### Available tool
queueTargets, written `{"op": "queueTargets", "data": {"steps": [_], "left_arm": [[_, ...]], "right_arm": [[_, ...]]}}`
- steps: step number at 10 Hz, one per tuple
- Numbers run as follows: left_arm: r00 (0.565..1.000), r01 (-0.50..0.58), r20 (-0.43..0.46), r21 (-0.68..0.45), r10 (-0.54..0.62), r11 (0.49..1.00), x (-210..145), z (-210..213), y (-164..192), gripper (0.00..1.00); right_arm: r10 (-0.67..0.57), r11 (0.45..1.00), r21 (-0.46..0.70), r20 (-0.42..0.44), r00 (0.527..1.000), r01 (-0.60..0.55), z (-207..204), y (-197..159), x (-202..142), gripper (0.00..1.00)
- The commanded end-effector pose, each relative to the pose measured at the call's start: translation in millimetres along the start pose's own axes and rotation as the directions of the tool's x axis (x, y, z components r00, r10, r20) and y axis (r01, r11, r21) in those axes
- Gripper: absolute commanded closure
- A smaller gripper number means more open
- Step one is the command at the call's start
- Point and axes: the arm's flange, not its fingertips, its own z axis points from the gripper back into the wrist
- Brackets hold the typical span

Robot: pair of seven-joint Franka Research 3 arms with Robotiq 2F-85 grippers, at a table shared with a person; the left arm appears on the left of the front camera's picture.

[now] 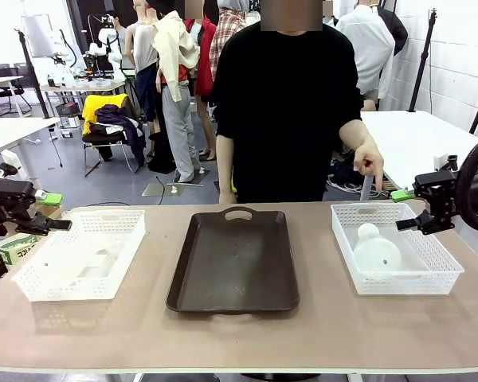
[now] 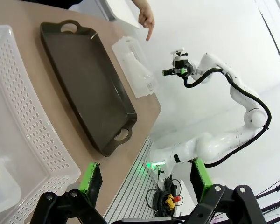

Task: Prepare the laboratory tools.
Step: Pick up the Big flask that the person points to.

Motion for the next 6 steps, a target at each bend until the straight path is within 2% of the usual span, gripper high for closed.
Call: {"op": "queueTargets", "data": {"steps": [1,6], "left_arm": [[1.000,0.002,0.009,-0.009,-0.002,1.000,1.4,0.8,-1.1,0.00],[1.000,0.002,0.009,-0.009,-0.002,1.000,1.4,0.8,-1.1,0.00]], "right_arm": [[-0.001,1.000,0.008,0.006,1.000,0.001,-0.8,-0.8,0.3,0.00],[-0.001,1.000,0.008,0.006,1.000,0.001,-0.8,-0.8,0.3,0.00]]}}
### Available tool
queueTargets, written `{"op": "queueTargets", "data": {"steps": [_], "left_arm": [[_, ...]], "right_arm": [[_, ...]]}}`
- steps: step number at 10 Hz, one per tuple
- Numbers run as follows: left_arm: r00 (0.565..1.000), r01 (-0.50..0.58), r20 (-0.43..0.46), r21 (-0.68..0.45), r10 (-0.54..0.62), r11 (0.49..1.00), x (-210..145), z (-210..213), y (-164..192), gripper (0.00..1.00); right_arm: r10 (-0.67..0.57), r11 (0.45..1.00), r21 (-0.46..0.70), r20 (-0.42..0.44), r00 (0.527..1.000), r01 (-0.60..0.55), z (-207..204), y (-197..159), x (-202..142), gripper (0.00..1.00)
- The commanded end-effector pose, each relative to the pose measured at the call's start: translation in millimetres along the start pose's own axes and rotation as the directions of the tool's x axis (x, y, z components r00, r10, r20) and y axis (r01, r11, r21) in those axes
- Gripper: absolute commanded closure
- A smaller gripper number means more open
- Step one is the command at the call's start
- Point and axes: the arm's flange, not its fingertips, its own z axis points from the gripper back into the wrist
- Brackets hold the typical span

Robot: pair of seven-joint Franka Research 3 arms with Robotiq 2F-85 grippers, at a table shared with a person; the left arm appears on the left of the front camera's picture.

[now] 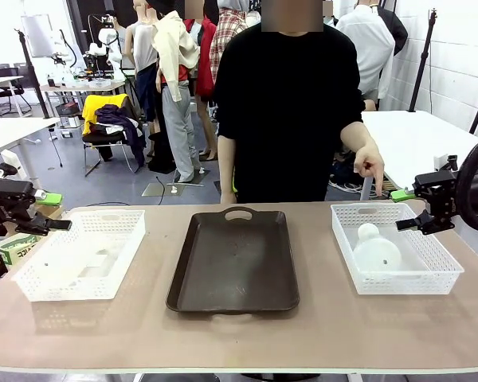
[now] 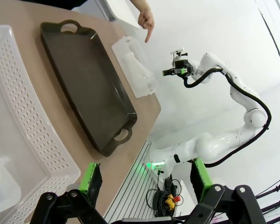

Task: Prepare the laboratory tools.
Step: Pick up the Big flask that the person points to.

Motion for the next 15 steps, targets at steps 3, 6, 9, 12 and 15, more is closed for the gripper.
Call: {"op": "queueTargets", "data": {"steps": [3,6,9,12,15], "left_arm": [[1.000,0.003,0.009,-0.009,-0.003,1.000,1,1,-1,0.00],[1.000,0.003,0.009,-0.009,-0.003,1.000,1,1,-1,0.00],[1.000,0.003,0.009,-0.009,-0.003,1.000,1,1,-1,0.00],[1.000,0.003,0.009,-0.009,-0.003,1.000,1,1,-1,0.00],[1.000,0.003,0.009,-0.009,-0.003,1.000,1,1,-1,0.00]], "right_arm": [[-0.001,1.000,0.008,0.006,1.000,0.001,-1,-1,0,0.00],[0.000,1.000,0.000,0.000,1.000,0.000,0,0,0,0.00],[0.047,0.960,-0.277,0.083,0.995,-0.022,1,52,24,0.00],[-0.014,0.811,-0.579,0.137,0.990,0.091,-22,80,80,0.00],[-0.146,0.532,-0.797,0.247,0.958,0.287,-60,63,122,0.00]]}}
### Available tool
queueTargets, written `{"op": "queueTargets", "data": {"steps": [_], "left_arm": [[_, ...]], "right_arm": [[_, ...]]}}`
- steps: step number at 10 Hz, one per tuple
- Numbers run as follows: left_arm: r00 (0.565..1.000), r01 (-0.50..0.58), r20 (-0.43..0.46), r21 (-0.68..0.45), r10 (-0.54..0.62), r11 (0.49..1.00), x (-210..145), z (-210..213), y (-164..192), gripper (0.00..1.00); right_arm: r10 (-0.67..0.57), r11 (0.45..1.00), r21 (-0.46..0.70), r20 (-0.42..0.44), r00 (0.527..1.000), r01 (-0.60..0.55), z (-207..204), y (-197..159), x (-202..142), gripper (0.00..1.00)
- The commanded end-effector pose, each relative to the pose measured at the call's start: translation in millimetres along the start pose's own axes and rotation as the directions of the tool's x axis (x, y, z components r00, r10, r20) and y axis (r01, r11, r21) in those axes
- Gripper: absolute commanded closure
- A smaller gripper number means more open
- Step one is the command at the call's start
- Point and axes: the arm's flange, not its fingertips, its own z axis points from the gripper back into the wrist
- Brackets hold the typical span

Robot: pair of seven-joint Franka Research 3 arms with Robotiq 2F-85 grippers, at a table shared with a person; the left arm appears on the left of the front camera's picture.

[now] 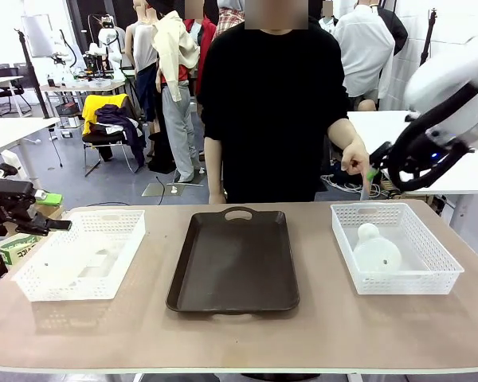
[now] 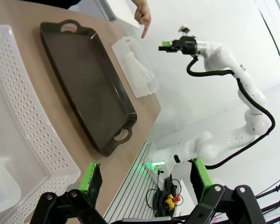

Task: Prepare the laboratory tools.
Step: Pick up the Big flask that the person points to.

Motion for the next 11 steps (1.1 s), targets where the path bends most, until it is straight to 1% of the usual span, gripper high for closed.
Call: {"op": "queueTargets", "data": {"steps": [1,2,4,7,9,10,11], "left_arm": [[1.000,0.003,0.010,-0.008,-0.003,1.000,1,1,-1,0.00],[1.000,0.003,0.010,-0.008,-0.003,1.000,1,1,-1,0.00],[1.000,0.003,0.010,-0.008,-0.003,1.000,1,1,-1,0.00],[1.000,0.003,0.010,-0.008,-0.003,1.000,1,1,-1,0.00],[1.000,0.003,0.010,-0.008,-0.003,1.000,1,1,-1,0.00],[1.000,0.003,0.010,-0.008,-0.003,1.000,1,1,-1,0.00],[1.000,0.003,0.010,-0.008,-0.003,1.000,1,1,-1,0.00]], "right_arm": [[-0.116,0.980,-0.179,-0.159,0.980,0.087,-31,4,22,0.00],[-0.142,0.970,-0.224,-0.204,0.969,0.095,-48,-2,28,0.00],[-0.175,0.961,-0.260,-0.290,0.941,0.099,-69,-7,34,0.00],[-0.174,0.961,-0.267,-0.384,0.907,0.071,-75,2,31,0.00],[-0.158,0.950,-0.312,-0.401,0.902,0.028,-92,10,27,0.00],[-0.137,0.946,-0.326,-0.387,0.912,0.003,-100,14,23,0.00],[-0.090,0.943,-0.332,-0.331,0.939,-0.026,-109,17,21,0.00]]}}
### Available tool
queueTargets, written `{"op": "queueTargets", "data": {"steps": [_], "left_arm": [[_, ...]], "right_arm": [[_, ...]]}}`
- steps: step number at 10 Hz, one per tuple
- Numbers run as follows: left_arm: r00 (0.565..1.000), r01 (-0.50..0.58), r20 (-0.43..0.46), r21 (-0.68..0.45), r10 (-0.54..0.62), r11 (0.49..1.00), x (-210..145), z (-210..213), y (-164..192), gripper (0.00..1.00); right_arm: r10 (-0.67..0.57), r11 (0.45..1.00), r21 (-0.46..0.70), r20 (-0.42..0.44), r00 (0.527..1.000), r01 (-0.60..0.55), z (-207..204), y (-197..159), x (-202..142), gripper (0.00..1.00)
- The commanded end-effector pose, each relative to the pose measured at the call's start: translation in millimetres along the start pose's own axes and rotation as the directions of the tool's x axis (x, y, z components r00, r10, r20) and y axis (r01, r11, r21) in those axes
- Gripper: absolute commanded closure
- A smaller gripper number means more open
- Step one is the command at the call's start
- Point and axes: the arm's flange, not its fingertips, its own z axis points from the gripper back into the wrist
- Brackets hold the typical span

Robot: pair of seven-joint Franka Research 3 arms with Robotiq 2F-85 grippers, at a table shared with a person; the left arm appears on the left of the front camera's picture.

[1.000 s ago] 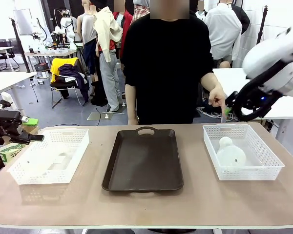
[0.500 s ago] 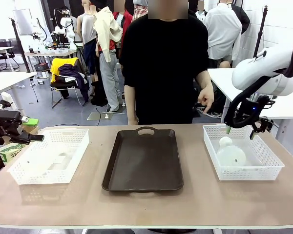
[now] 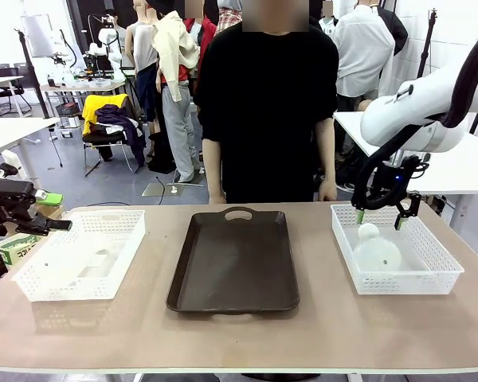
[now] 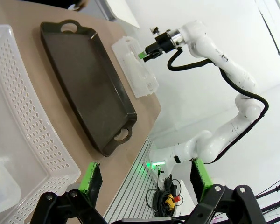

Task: Prepare the laboratory tools.
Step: Pick up the Big flask that the person points to.

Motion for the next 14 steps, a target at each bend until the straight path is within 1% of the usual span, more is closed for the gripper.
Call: {"op": "queueTargets", "data": {"steps": [1,2,6,8,9,14], "left_arm": [[1.000,0.004,0.011,-0.009,-0.003,1.000,1,1,-2,0.00],[1.000,0.004,0.011,-0.009,-0.003,1.000,1,1,-2,0.00],[1.000,0.004,0.011,-0.009,-0.003,1.000,1,1,-2,0.00],[1.000,0.004,0.011,-0.009,-0.003,1.000,1,1,-2,0.00],[1.000,0.004,0.011,-0.009,-0.003,1.000,1,1,-2,0.00],[1.000,0.004,0.011,-0.009,-0.003,1.000,1,1,-2,0.00]], "right_arm": [[0.009,0.998,-0.069,0.133,0.991,0.000,-12,9,5,0.00],[0.003,0.998,-0.066,0.154,0.988,0.008,-16,11,6,0.00],[-0.054,0.998,-0.035,0.150,0.987,0.060,-39,14,13,0.00],[-0.064,0.996,-0.058,0.159,0.985,0.074,-44,13,12,0.00],[-0.027,0.999,-0.029,0.132,0.991,0.031,-37,11,14,0.00],[-0.027,0.999,-0.029,0.132,0.991,0.031,-37,11,14,0.00]]}}
